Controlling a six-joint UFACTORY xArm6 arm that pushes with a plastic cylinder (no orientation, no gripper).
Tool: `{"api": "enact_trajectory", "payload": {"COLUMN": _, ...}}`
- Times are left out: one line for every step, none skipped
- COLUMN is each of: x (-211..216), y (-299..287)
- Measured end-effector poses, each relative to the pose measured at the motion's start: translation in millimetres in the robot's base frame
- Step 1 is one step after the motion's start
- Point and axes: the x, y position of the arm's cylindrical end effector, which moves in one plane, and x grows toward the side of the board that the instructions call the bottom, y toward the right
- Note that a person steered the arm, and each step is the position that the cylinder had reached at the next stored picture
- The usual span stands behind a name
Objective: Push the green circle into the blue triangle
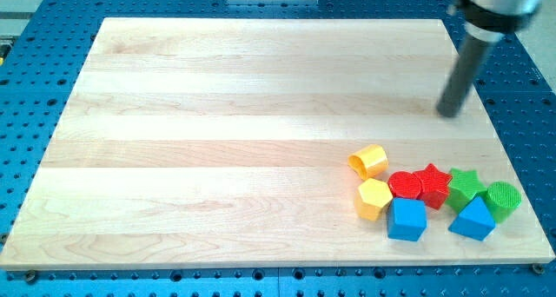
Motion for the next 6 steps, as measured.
{"api": "enact_trajectory", "payload": {"x": 65.1, "y": 14.3}}
{"api": "enact_trajectory", "payload": {"x": 102.3, "y": 18.1}}
{"api": "enact_trajectory", "payload": {"x": 129.3, "y": 6.0}}
{"api": "enact_trajectory", "payload": {"x": 149.5, "y": -44.7}}
{"api": "enact_trajectory", "payload": {"x": 146.5, "y": -116.6}}
{"api": "enact_trajectory", "payload": {"x": 142.6, "y": -135.0}}
